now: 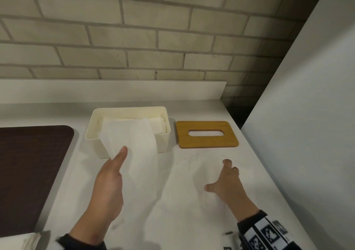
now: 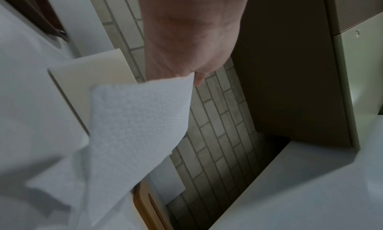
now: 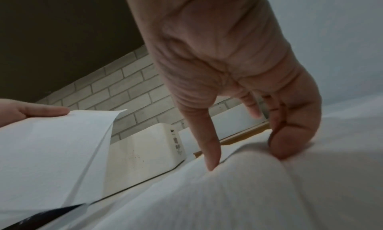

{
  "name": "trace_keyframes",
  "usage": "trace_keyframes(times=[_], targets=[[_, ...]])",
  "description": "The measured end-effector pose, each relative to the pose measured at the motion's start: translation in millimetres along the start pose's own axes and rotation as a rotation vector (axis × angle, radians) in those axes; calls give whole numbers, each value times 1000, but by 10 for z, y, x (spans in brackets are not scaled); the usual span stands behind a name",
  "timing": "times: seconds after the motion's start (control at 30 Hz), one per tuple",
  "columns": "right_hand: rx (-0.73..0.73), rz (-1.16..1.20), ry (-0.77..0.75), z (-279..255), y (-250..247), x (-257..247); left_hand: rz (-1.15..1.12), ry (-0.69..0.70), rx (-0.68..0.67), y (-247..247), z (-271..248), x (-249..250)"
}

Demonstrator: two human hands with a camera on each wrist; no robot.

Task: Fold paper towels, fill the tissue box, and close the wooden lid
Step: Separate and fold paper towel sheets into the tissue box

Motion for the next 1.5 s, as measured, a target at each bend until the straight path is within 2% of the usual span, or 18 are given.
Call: trace_keyframes(times=[0.07, 0.23, 0.37, 0.43, 0.57, 0.63, 0.7, 0.87, 0.97, 1.07, 1.17, 1.27, 1.33, 1.37, 1.5], targets=[[-1, 105, 35, 17, -24, 17, -38, -68, -21, 32, -20, 18], [-30, 204, 56, 25, -31, 75, -117, -60, -68, 129, 6, -22], [-49, 372, -84, -65, -145, 44, -114, -51, -117, 193, -15, 10], [-166, 441, -187, -218, -362, -105, -109, -50, -114, 188, 7, -7], [-526, 661, -301, -601, -868, -551, -107, -47, -128, 220, 34, -9], [-596, 780, -364, -662, -954, -722, -86, -31, -156, 278, 16, 1], [-556, 821, -401, -636, -879, -843, -64, -35, -236, 373, -1, 7], [-314, 819, -383, -437, -519, -945, -204, -127, -412, 567, -68, 97], [-214, 777, -403, -426, -382, -954, -177, -33, -483, 592, -83, 128], [-136, 836, -423, -441, -273, -933, -97, 69, -452, 599, -64, 121], [-189, 990, -368, -456, -129, -899, 11, 182, -388, 634, -20, 121], [-173, 1022, -407, -466, -7, -863, 125, 328, -171, 677, 41, 64], [-140, 1068, -426, -456, 14, -837, 180, 387, 0, 662, 55, 22], [-134, 1095, -439, -450, 6, -832, 183, 404, 40, 659, 58, 6], [-128, 1223, -520, -451, -71, -865, 125, 500, 46, 708, 37, 80]])
Point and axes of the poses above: each hand's wrist, its own z-axis towards the middle knuckle, its own y-axis out of the palm, x = y × z, the point moved 2 cm from there along z, towards the middle knuckle, and after that the axes turned 13 degrees about z, right-handed, at the moved point
